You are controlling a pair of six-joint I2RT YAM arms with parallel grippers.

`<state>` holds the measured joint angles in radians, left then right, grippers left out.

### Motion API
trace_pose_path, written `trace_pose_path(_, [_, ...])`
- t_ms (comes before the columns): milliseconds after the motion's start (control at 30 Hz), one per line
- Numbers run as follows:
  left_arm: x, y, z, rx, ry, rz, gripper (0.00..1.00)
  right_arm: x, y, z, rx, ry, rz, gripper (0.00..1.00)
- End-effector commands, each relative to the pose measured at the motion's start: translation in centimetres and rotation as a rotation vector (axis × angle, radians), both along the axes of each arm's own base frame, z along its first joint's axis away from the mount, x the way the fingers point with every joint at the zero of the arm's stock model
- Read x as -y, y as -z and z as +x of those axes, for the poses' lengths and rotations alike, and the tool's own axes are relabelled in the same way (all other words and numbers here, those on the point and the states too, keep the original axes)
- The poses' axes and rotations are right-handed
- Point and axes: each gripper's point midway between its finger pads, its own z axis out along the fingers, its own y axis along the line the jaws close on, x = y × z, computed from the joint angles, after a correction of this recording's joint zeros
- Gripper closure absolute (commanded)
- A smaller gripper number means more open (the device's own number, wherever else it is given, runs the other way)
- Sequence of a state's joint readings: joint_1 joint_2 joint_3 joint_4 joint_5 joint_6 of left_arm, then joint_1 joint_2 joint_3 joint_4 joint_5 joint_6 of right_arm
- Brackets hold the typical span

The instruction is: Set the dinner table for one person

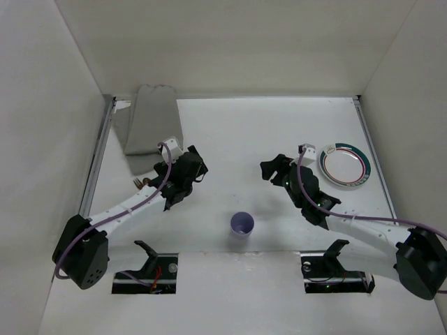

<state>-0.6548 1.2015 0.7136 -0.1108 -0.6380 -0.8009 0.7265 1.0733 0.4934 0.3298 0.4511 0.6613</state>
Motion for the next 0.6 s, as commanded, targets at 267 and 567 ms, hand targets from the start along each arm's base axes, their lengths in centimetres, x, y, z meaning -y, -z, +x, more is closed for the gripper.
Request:
trace_pose_path(267, [-2.2,-3.7,4.3,0.126,-0.098,-0.040,0.00,-0.9,-1.7,-0.1,0.048,-0.033,0.031,0.65])
trace_pose_path(567, [-3.1,-5.4,7.0,0.187,-0.115,-0.052,0.00,-1.9,-1.3,-0.3,0.025,-0.072,0.003,0.90])
